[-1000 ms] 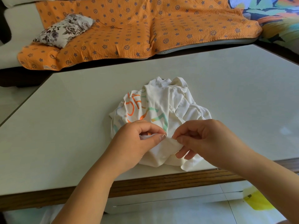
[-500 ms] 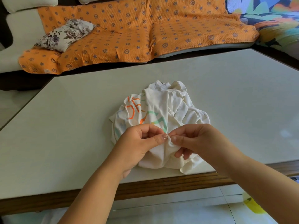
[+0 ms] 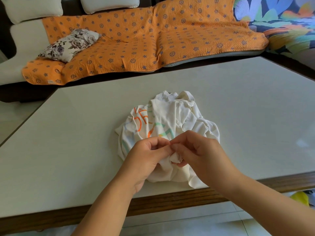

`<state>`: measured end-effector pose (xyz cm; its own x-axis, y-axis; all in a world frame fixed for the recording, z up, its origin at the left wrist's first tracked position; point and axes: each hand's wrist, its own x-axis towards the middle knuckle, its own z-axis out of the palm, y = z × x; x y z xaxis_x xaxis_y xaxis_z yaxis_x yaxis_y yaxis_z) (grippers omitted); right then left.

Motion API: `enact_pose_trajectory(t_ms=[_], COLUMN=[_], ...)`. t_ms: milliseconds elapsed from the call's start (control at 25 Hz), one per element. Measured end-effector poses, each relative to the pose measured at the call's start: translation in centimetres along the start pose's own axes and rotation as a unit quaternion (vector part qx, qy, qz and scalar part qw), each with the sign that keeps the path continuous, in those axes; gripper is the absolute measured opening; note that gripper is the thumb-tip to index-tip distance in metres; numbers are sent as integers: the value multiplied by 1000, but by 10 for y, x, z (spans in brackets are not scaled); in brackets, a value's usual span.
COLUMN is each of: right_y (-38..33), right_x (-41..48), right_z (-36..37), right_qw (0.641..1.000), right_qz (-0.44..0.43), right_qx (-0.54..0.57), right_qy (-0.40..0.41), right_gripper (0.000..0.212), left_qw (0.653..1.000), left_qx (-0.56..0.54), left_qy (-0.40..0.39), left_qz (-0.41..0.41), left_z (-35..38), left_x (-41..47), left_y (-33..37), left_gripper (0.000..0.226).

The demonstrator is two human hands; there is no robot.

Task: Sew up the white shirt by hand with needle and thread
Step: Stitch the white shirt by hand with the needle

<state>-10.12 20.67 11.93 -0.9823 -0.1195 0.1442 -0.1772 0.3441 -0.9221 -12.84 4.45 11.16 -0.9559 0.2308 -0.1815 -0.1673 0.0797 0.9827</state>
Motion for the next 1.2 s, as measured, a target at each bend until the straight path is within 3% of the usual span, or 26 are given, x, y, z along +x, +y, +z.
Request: enact_pose_trajectory(t_ms=[160,320,440,520,720,840,920,1040,1120,1200], right_y=[1,2,3,3,1,-3,-8,-13,-12,-9], right_x=[4,2,5,10,20,25,28,28,30,31], right_z=[0,1,3,1,-6,-16,-28,-43,-48,-54], right_qw=[1000,998,999,997,996,991,970,885,854,852], right_qz=[-4,-30,2,27,27,34,85,150,154,140], right_qx=[-1,-29,36,66,59,80,210,439,495,500], right_qy=[-6,-39,6,34,62,100,86,36,42,72], right_gripper=[14,18,4,5,9,8,10,10,14,16], left_qw=[1000,996,994,994,995,996,997,998,998,996], left_qx=[-20,-76,-85,-89,-88,-64,-54,-8,37,65], left_qy=[7,27,22,17,28,44,49,59,58,53], left_qz=[-12,-48,-61,-60,-38,-33,-33,-13,-3,-10], left_z=[-2,-5,-2,0,3,7,10,12,12,11], left_x=[2,4,5,6,7,6,5,-1,-6,-11], left_y=[-2,1,-1,0,4,2,2,7,9,12], left_gripper=[26,4,7,5,29,26,13,5,5,5])
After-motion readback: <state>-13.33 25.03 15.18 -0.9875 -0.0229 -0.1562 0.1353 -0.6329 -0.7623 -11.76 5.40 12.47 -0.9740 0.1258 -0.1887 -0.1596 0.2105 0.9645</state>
